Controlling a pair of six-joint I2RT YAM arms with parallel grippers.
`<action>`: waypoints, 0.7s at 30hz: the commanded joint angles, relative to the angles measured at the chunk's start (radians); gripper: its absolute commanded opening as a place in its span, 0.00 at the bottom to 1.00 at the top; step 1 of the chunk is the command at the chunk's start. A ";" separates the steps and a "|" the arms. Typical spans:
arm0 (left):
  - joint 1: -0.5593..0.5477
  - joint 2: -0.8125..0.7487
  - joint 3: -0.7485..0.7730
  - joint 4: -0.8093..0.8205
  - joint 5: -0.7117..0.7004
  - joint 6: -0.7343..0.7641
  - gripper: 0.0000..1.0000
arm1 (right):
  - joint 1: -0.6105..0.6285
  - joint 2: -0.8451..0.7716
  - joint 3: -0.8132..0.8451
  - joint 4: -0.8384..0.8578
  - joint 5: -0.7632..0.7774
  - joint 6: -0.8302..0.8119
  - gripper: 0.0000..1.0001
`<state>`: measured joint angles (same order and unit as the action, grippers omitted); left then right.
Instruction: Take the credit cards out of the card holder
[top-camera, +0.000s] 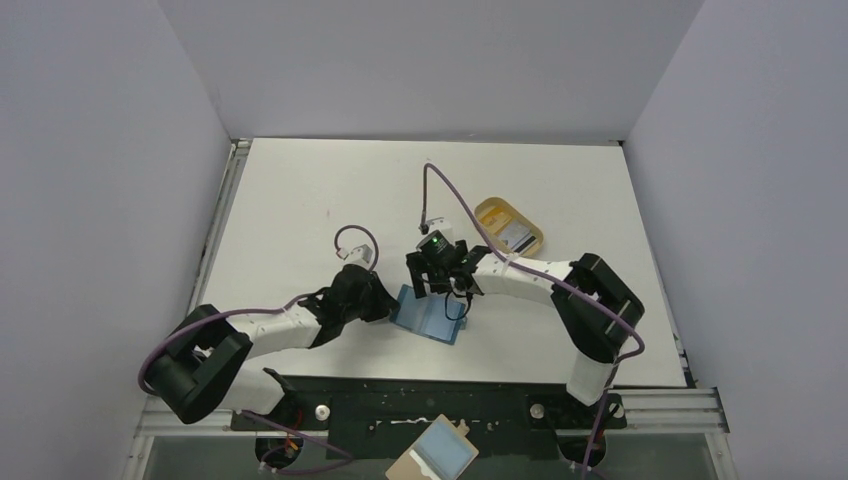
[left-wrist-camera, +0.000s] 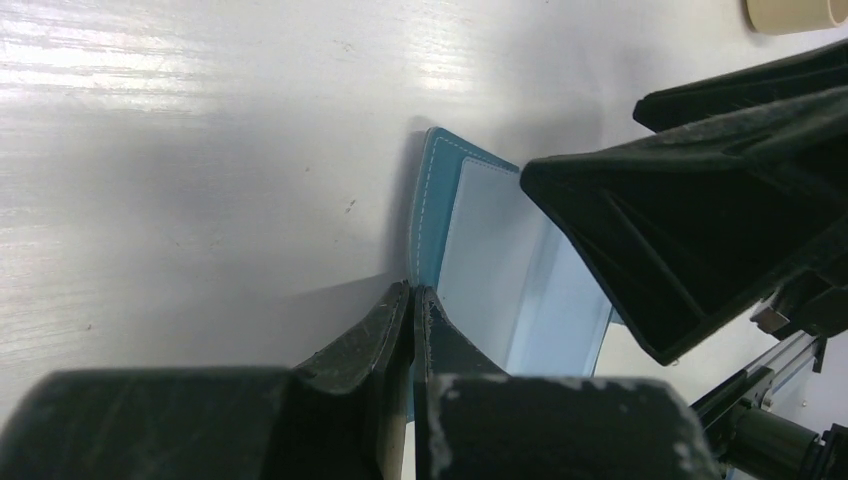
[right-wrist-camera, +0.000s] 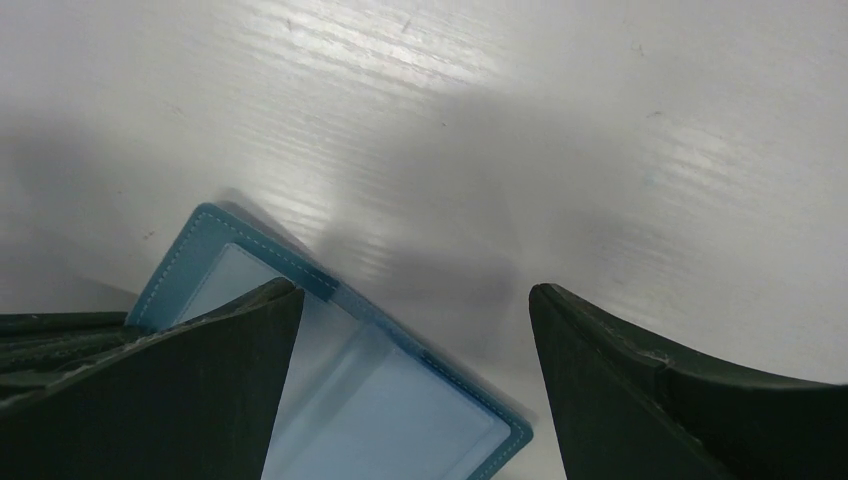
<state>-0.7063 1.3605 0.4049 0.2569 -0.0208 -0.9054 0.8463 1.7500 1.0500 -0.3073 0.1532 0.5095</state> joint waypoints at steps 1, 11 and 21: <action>-0.008 -0.039 0.021 0.003 -0.024 0.010 0.00 | 0.023 0.025 0.094 0.018 0.002 -0.013 0.87; -0.012 -0.061 0.022 -0.018 -0.034 0.016 0.00 | 0.073 0.089 0.174 -0.012 0.015 -0.036 0.87; -0.012 -0.063 0.026 -0.016 -0.036 0.025 0.00 | 0.119 0.110 0.181 -0.047 0.032 -0.051 0.87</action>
<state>-0.7128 1.3224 0.4049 0.2207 -0.0383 -0.9009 0.9466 1.8618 1.2003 -0.3508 0.1505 0.4770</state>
